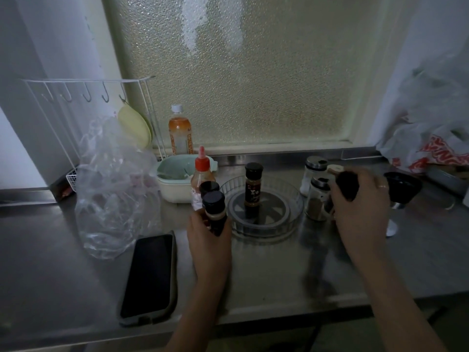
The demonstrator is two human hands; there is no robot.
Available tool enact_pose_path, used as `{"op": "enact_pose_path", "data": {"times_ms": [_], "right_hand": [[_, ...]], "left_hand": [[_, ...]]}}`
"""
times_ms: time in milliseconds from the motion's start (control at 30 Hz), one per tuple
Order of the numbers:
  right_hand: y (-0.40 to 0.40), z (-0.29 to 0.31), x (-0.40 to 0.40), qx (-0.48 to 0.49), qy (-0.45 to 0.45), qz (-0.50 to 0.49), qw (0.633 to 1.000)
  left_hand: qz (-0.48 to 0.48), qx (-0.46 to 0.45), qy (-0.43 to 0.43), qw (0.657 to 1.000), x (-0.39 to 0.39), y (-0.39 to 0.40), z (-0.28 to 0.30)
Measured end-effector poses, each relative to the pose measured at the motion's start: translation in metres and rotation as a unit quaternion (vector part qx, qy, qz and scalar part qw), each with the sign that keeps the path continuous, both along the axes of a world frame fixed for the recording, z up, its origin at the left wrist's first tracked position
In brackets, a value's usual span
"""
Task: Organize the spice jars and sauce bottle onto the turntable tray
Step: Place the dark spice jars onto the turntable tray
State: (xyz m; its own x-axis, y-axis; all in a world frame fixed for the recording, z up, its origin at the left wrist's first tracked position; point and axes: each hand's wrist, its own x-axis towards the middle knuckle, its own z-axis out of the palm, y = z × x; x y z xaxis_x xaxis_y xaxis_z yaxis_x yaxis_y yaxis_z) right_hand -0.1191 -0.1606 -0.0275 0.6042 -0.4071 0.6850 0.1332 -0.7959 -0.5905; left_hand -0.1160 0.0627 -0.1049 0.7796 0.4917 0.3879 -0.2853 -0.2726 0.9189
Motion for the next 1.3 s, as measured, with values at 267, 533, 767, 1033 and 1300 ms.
{"op": "enact_pose_path", "data": {"times_ms": [267, 533, 767, 1033, 1300], "right_hand": [[0.063, 0.005, 0.044, -0.01, 0.113, 0.179, 0.977], [0.062, -0.014, 0.052, -0.012, 0.111, 0.17, 0.979], [0.107, -0.041, 0.0, -0.062, 0.083, 0.356, 0.929], [0.12, -0.037, 0.002, 0.053, 0.014, 0.344, 0.937], [0.115, -0.03, 0.035, -0.014, 0.051, 0.21, 0.976]], "left_hand": [[-0.01, 0.01, -0.011, 1.0, -0.005, 0.001, 0.0], [-0.016, 0.032, -0.018, 0.999, -0.005, -0.001, 0.003], [-0.052, 0.092, -0.019, 0.994, -0.005, -0.006, 0.002], [-0.123, 0.127, -0.028, 0.984, -0.011, -0.005, 0.005], [-0.053, 0.136, 0.03, 0.989, -0.005, -0.004, 0.004]]}}
